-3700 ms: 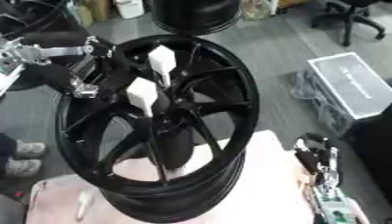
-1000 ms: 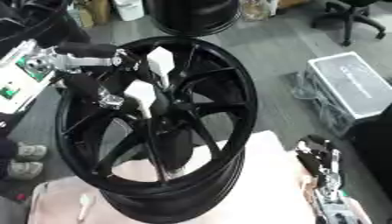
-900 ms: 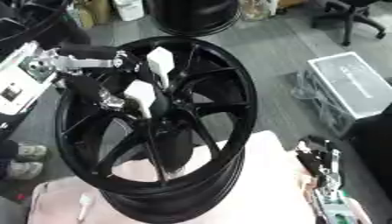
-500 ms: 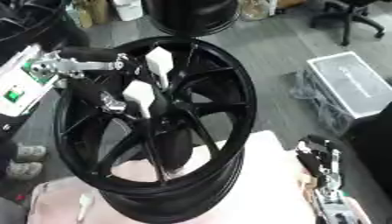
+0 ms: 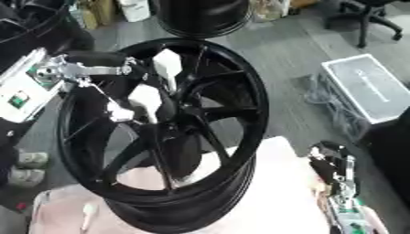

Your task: Pull the pin out of the wheel hub.

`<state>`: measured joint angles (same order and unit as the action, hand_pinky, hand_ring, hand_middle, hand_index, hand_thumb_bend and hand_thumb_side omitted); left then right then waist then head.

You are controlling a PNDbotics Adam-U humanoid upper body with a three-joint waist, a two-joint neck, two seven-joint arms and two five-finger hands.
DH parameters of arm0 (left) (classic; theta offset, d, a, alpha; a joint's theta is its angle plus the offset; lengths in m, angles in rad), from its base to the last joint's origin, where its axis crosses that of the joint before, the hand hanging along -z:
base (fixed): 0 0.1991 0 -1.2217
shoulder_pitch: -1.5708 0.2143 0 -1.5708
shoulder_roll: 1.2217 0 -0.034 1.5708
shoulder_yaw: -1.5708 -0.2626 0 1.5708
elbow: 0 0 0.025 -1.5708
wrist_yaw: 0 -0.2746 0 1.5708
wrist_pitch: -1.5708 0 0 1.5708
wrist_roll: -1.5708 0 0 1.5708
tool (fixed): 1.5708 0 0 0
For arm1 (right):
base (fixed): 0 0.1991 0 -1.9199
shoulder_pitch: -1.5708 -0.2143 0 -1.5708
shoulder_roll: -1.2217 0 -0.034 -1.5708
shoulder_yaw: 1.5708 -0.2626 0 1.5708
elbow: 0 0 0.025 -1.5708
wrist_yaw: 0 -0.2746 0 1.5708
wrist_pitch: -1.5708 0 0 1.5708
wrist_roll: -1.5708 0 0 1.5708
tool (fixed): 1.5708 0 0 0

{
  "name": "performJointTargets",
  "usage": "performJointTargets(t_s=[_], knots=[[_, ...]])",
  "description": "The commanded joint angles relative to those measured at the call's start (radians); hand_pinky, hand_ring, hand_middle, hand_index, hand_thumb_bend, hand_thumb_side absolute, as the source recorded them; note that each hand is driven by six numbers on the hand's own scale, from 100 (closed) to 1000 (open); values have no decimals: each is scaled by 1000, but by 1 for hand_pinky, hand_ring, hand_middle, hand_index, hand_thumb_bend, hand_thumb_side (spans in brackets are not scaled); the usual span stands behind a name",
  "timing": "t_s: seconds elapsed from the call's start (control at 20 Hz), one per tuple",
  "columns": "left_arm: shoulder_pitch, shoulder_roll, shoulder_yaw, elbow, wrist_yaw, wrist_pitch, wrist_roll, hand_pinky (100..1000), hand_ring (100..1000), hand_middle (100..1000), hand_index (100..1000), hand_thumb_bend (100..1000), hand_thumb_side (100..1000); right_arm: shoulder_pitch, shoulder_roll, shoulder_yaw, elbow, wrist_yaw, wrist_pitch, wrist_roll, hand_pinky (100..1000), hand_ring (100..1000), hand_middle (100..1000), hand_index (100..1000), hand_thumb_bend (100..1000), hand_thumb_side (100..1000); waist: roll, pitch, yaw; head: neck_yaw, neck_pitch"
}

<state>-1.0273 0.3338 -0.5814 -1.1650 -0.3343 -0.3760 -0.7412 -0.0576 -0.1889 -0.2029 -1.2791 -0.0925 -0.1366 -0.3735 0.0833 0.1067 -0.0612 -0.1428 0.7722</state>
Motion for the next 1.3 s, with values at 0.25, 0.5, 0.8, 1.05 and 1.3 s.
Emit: performJointTargets(t_s=[0.25, 0.5, 0.8, 1.05, 1.3], knots=[[-22, 13, 21, -19, 22, -169, -166, 504, 405, 465, 632, 100, 346, -8, -11, -2, -7, 3, -4, 3, 406, 416, 680, 622, 100, 100, -7, -13, 0, 2, -2], [-23, 14, 22, -22, 26, -166, -166, 504, 405, 465, 632, 100, 346, -8, -11, -2, -7, 3, -4, 3, 406, 416, 680, 622, 100, 100, -7, -13, 0, 2, -2], [-49, 36, 48, -53, 61, -166, -166, 488, 363, 369, 552, 100, 318, -5, -11, -2, -5, 1, -5, 2, 406, 416, 680, 621, 100, 100, -6, -16, 2, -1, -2], [-86, 83, 88, -89, 119, -144, -166, 493, 365, 365, 551, 100, 314, -2, -12, -4, -4, 1, -5, 1, 406, 416, 680, 621, 100, 100, -6, -20, 7, -5, -2], [-116, 168, 167, -133, 202, -108, -166, 497, 369, 362, 550, 100, 297, 3, -15, -8, -1, -3, -7, -3, 406, 416, 680, 620, 100, 100, -5, -23, 16, -19, -2]])
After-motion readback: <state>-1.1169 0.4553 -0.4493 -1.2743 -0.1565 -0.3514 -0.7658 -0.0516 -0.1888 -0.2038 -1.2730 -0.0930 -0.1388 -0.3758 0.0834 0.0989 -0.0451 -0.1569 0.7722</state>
